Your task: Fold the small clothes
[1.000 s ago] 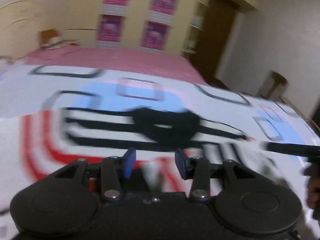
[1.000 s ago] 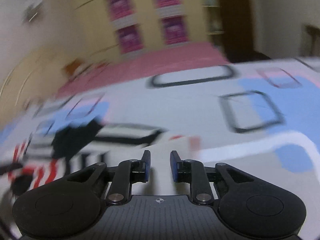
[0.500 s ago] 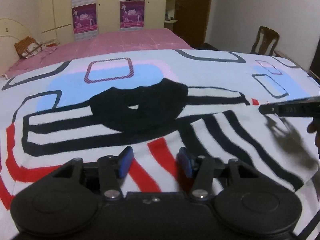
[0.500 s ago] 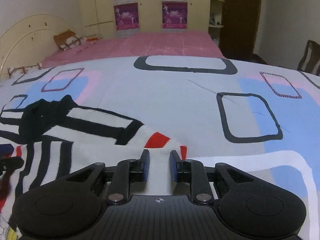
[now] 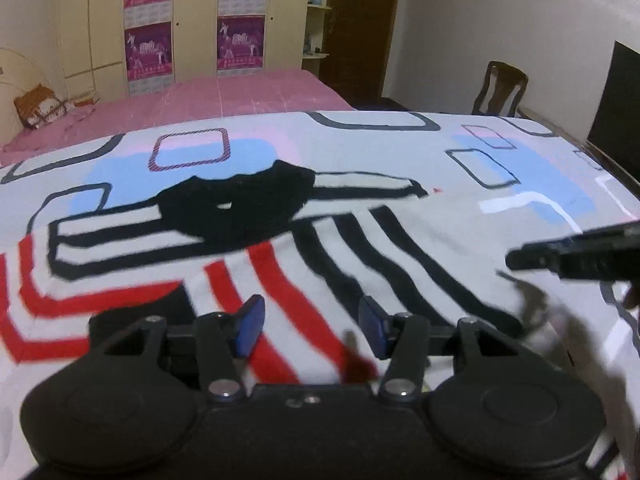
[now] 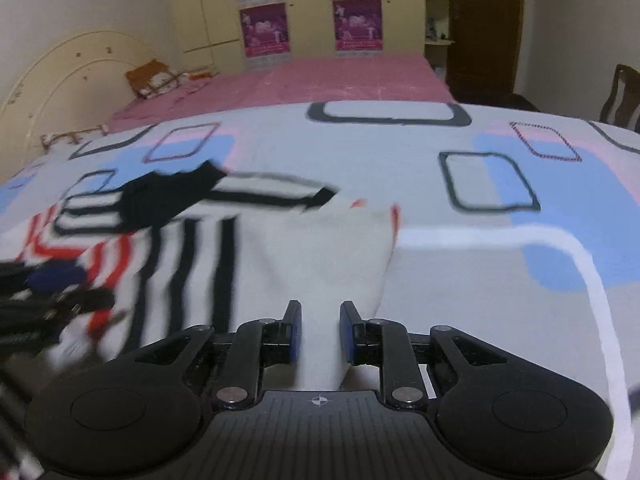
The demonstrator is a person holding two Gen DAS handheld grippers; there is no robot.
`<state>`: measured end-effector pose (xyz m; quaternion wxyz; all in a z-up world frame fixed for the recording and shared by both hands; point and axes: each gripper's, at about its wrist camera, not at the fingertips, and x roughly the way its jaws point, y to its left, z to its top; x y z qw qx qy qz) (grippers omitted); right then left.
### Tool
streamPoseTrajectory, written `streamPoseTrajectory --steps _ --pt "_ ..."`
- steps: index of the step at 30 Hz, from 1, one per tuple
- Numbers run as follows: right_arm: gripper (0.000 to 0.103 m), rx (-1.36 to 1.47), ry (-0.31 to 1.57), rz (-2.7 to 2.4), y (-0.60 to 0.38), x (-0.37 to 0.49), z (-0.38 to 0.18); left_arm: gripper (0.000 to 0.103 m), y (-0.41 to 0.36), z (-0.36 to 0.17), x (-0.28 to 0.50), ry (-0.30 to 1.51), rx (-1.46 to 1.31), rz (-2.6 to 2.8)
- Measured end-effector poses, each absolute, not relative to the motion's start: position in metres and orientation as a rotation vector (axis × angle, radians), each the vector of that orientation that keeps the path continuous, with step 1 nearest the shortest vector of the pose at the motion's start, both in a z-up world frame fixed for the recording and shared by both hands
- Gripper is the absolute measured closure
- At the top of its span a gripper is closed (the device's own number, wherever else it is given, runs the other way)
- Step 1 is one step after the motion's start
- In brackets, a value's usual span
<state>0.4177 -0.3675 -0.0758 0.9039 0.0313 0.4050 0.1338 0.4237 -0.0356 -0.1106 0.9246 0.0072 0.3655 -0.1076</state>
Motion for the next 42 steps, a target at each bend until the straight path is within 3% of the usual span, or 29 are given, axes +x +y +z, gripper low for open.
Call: streamPoseTrajectory --steps 6,16,17,19,20,21,22,25,28,29,31,42 --pt "0.081 -0.067 0.866 0.257 -0.335 0.393 -0.092 0.052 -0.028 -0.124 0.421 0.805 -0.006 -0.215" --pt "0.081 0.031 0.897 0.221 -0.331 0.393 -0.086 0.048 0.005 -0.121 0.416 0.807 -0.015 -0.187" --pt "0.081 0.056 0.878 0.213 -0.332 0.390 -0.081 0.043 0.010 -0.119 0.413 0.801 -0.028 -0.179" --pt "0.078 0.095 0.844 0.190 -0.332 0.386 -0.075 0.012 0.025 -0.114 0.401 0.773 -0.049 -0.119" --pt "0.069 0.102 0.831 0.177 -0.332 0.383 -0.073 0.012 0.035 -0.111 0.395 0.755 -0.061 -0.095" --pt "0.030 0.112 0.814 0.168 -0.329 0.380 -0.070 0.013 0.048 -0.109 0.389 0.746 -0.079 -0.080" --pt "0.015 0.125 0.793 0.169 -0.326 0.377 -0.068 0.015 0.066 -0.107 0.383 0.742 -0.106 -0.051" --pt "0.020 0.170 0.772 0.199 -0.313 0.374 -0.064 0.029 0.124 -0.102 0.359 0.713 -0.196 0.070" --pt "0.047 0.197 0.766 0.214 -0.292 0.377 -0.063 0.039 0.197 -0.100 0.325 0.681 -0.346 0.251" --pt "0.050 0.209 0.772 0.227 -0.285 0.379 -0.064 0.041 0.222 -0.101 0.313 0.672 -0.400 0.315" --pt "0.051 0.208 0.790 0.248 -0.267 0.383 -0.066 0.047 0.266 -0.103 0.290 0.652 -0.500 0.416" --pt "0.051 0.179 0.814 0.270 -0.206 0.398 -0.070 0.052 0.411 -0.123 0.238 0.439 -0.897 0.651"
